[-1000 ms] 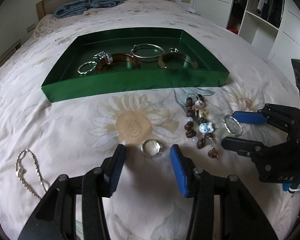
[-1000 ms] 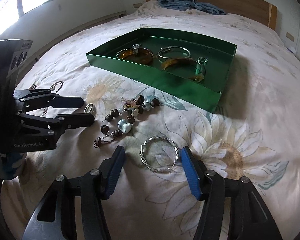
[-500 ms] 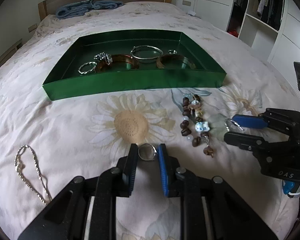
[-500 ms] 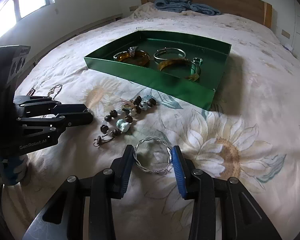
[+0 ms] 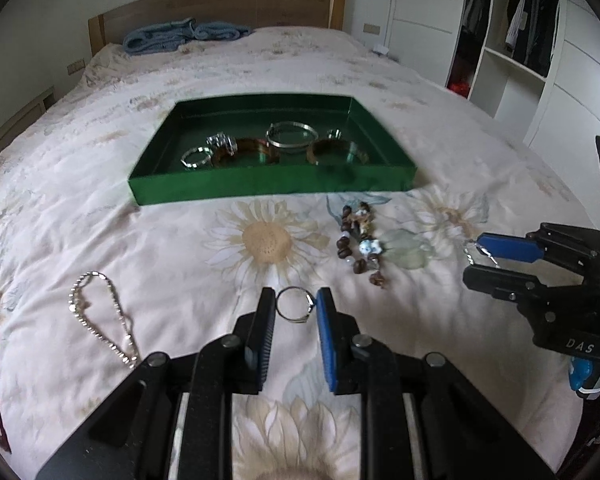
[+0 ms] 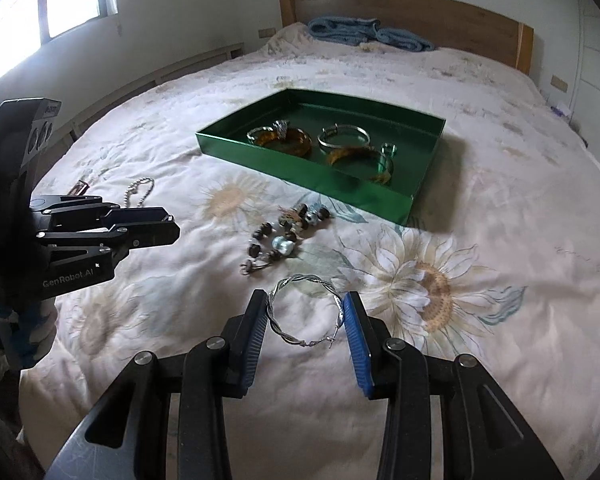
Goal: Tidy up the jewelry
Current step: 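Grasp the silver ring with the left tool while the right tool grasps the twisted silver bangle, then carry the ring and bangle into the green tray and open both tools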
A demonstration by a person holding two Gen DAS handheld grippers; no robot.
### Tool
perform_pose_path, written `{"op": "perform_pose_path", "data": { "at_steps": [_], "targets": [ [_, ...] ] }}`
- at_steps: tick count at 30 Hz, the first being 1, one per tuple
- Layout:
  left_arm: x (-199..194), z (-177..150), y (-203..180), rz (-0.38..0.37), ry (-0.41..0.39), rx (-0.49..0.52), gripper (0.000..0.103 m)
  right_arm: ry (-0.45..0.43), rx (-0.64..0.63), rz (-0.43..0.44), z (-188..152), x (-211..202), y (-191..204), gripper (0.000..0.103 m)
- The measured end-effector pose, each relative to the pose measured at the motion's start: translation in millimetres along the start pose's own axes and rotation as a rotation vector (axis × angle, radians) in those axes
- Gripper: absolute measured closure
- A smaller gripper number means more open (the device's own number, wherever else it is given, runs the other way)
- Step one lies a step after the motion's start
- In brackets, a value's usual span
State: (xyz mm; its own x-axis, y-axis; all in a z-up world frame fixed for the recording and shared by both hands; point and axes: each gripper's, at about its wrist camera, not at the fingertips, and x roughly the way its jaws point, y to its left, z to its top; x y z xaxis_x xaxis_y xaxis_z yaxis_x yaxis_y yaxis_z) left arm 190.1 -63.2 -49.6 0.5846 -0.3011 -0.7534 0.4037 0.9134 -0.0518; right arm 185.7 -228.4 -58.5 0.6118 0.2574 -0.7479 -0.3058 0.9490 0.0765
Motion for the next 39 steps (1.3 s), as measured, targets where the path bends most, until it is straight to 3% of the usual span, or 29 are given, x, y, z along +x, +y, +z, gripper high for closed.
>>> {"op": "perform_pose_path", "data": {
  "at_steps": [14,24,34,39],
  "targets": [
    [-74.0,7.6,11.8,-0.002,-0.148,-0.024,0.084,-0.108,-0.042,-0.075,13.1,-71.9,28.3,0.065],
    [-101.9,41.2,24.7,0.005,-0.241,-0.044,0.084,-0.219,-0.016,-0.111,60.2,-105.1,24.8,0.065],
    [-93.4,99.3,61.7,0.038,-0.293,-0.099,0.084,-0.326,0.052,-0.146,135.9,-109.4,-5.9,0.065],
    [-55.2,137.0,81.8,0.050,-0.265,-0.135,0.084,-0.352,0.101,-0.174,173.6,-80.9,-30.8,0.065]
  ]
}}
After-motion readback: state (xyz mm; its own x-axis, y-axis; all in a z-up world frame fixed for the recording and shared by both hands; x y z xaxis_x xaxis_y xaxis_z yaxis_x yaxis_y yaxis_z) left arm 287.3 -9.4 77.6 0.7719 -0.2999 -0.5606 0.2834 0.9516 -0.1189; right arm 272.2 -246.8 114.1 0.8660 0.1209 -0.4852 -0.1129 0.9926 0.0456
